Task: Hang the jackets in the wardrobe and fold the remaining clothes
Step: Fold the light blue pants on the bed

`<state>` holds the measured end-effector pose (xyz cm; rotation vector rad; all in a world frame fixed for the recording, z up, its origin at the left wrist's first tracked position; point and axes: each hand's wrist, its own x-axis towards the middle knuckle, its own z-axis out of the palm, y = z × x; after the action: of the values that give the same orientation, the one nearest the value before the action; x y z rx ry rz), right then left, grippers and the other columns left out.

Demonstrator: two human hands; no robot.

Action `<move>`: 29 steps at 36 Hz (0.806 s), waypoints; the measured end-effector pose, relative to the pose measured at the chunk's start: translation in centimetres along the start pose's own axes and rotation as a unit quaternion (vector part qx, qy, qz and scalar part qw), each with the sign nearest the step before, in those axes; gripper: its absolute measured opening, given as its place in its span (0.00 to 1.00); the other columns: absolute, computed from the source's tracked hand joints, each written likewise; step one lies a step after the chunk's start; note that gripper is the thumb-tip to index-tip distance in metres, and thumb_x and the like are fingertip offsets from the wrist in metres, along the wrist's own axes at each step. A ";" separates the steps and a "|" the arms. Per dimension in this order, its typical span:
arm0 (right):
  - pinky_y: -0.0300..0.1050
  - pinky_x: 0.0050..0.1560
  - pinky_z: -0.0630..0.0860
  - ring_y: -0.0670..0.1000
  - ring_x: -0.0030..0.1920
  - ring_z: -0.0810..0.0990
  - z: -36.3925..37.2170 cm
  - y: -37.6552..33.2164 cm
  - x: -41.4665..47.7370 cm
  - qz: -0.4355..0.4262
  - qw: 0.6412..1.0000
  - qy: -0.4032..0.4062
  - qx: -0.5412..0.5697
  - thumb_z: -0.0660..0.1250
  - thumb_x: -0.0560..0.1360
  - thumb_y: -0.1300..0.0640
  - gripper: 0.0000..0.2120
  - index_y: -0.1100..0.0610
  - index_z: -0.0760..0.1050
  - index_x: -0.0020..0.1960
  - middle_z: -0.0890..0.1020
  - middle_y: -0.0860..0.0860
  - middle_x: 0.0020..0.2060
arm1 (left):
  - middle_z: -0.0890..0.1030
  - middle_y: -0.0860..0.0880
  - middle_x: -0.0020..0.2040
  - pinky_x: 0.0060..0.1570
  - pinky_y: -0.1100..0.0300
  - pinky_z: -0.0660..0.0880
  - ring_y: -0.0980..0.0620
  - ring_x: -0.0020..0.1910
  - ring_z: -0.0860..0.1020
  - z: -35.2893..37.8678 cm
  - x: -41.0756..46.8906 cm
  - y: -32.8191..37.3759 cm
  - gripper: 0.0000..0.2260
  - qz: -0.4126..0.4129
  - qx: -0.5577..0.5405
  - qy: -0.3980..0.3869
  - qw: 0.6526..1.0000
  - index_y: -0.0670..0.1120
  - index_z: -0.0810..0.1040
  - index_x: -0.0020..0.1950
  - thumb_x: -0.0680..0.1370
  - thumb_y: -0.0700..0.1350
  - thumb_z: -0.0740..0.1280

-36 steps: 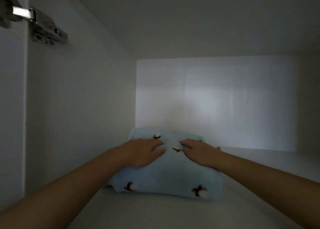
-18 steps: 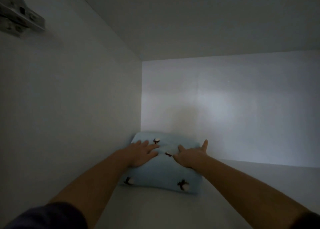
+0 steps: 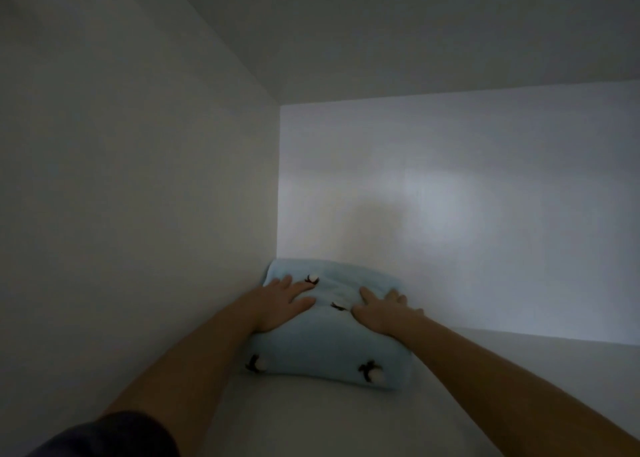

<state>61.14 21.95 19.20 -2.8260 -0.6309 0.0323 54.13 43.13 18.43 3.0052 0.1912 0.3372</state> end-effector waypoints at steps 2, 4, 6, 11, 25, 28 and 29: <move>0.68 0.72 0.44 0.64 0.76 0.44 0.1 0.0 -0.1 -0.005 1.000 0.009 0.001 0.47 0.79 0.37 0.30 0.43 0.43 0.77 0.41 0.62 0.76 | 0.50 0.46 0.79 0.75 0.47 0.48 0.47 0.77 0.49 0.2 0.1 0.0 0.25 0.002 0.008 0.008 1.000 0.62 0.50 0.77 0.80 0.64 0.46; 0.68 0.72 0.45 0.64 0.76 0.45 0.2 0.1 -0.2 -0.011 1.000 0.018 0.002 0.47 0.80 0.38 0.29 0.43 0.44 0.77 0.42 0.62 0.76 | 0.51 0.46 0.79 0.74 0.46 0.49 0.47 0.77 0.50 0.1 0.1 0.2 0.25 0.003 0.022 0.019 1.000 0.61 0.50 0.77 0.80 0.64 0.46; 0.67 0.72 0.47 0.63 0.76 0.46 0.2 0.3 -0.6 -0.025 0.999 0.024 0.010 0.47 0.81 0.40 0.27 0.44 0.46 0.77 0.43 0.61 0.77 | 0.53 0.46 0.78 0.74 0.47 0.52 0.48 0.77 0.53 -0.2 -0.3 0.6 0.24 0.001 0.054 0.026 0.998 0.60 0.50 0.77 0.81 0.63 0.45; 0.63 0.71 0.56 0.60 0.73 0.59 -0.4 1.9 -4.5 -0.072 0.995 0.064 0.023 0.45 0.82 0.43 0.25 0.50 0.55 0.76 0.58 0.55 0.75 | 0.73 0.46 0.66 0.63 0.52 0.63 0.47 0.63 0.72 -1.2 -1.8 2.5 0.21 -0.031 0.154 0.130 0.979 0.50 0.67 0.69 0.81 0.58 0.50; 0.52 0.73 0.58 0.54 0.72 0.64 -5.3 11.4 -29.0 -0.042 0.988 0.145 -0.039 0.55 0.80 0.43 0.26 0.47 0.55 0.76 0.61 0.50 0.75 | 0.76 0.49 0.58 0.51 0.57 0.70 0.50 0.54 0.75 -6.0 -14.9 21.6 0.15 0.222 0.114 0.218 0.943 0.48 0.71 0.63 0.80 0.52 0.56; 0.46 0.68 0.65 0.52 0.69 0.68 -6.3 14.1 -36.8 -0.018 0.981 0.193 -0.022 0.58 0.80 0.44 0.24 0.45 0.58 0.74 0.64 0.48 0.73 | 0.77 0.53 0.59 0.52 0.59 0.71 0.52 0.55 0.76 -6.8 -20.5 27.3 0.15 0.287 0.012 0.233 0.929 0.51 0.73 0.63 0.79 0.55 0.58; 0.43 0.66 0.65 0.51 0.68 0.69 -6.5 15.1 -39.7 -0.012 0.978 0.209 -0.017 0.58 0.80 0.45 0.24 0.45 0.59 0.74 0.65 0.48 0.73 | 0.77 0.54 0.59 0.52 0.59 0.72 0.53 0.55 0.76 -7.0 -22.5 29.1 0.14 0.302 -0.025 0.234 0.924 0.52 0.73 0.62 0.79 0.55 0.58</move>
<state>31.90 -9.50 20.61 -2.7270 -0.5687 -0.5669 34.09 11.98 24.01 2.7970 -0.7108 1.0897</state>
